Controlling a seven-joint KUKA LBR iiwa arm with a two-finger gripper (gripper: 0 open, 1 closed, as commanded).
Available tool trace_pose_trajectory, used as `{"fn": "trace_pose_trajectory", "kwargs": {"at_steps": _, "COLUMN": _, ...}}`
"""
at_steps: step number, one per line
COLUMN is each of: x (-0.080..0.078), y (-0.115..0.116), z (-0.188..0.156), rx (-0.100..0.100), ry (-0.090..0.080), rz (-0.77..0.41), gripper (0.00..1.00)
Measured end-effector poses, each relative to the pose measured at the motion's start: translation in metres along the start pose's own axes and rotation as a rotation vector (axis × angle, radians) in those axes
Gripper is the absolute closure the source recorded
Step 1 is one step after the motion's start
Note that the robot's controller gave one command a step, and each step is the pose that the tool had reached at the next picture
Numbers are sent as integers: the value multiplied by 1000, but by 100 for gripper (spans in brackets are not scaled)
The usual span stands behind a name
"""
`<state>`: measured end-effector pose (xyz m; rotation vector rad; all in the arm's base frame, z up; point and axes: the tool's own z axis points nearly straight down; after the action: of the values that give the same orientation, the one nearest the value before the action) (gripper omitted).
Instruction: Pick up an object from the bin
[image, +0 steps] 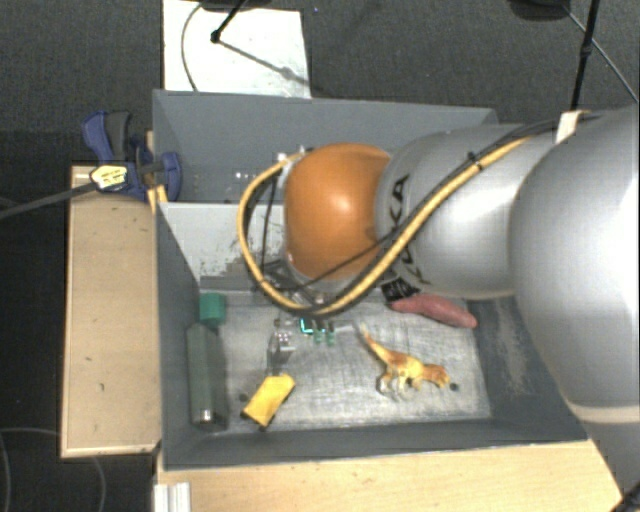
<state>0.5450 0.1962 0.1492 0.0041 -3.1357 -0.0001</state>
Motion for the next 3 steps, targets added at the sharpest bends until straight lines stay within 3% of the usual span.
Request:
{"fn": "trace_pose_trajectory", "kwargs": {"at_steps": 1, "x": -2, "y": -1, "z": -4, "rx": -2, "ry": -8, "rz": 4, "gripper": 0}}
{"fn": "trace_pose_trajectory", "kwargs": {"at_steps": 2, "x": 37, "y": -6, "z": 43, "rx": -3, "ry": -14, "rz": -25, "gripper": 0}}
{"fn": "trace_pose_trajectory", "kwargs": {"at_steps": 3, "x": 48, "y": -16, "z": 65, "rx": -6, "ry": 3, "rz": -265, "gripper": 100}}
